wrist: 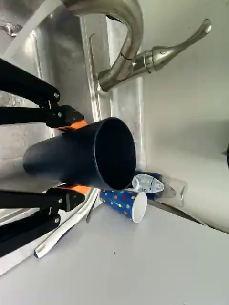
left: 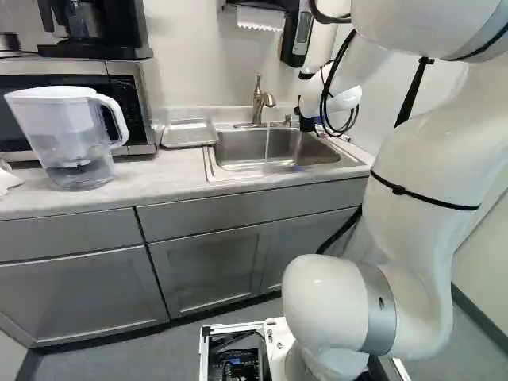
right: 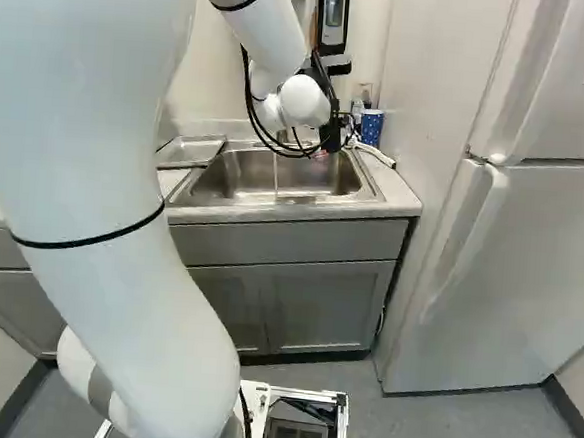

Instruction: Rinse the cup and place it in the tray

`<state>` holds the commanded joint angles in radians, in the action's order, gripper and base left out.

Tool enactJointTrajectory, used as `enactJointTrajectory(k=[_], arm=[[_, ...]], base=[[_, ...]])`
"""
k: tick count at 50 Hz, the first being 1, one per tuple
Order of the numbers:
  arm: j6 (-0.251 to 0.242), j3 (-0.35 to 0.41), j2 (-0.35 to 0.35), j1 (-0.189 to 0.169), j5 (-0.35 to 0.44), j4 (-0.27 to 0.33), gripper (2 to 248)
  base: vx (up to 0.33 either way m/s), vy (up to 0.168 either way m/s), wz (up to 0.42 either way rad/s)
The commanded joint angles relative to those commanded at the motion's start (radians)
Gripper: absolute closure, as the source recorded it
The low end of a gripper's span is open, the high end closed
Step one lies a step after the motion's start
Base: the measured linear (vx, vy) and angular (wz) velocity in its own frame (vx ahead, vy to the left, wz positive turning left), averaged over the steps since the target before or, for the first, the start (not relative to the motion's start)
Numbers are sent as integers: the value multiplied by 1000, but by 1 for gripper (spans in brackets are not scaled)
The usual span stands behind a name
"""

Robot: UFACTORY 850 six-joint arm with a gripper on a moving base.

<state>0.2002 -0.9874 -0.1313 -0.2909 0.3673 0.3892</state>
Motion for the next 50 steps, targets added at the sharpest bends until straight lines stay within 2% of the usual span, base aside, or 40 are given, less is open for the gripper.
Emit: enactJointTrajectory(k=[50], arm=[[0,101,-11,74,0,0,125]], base=[[0,0,0]])
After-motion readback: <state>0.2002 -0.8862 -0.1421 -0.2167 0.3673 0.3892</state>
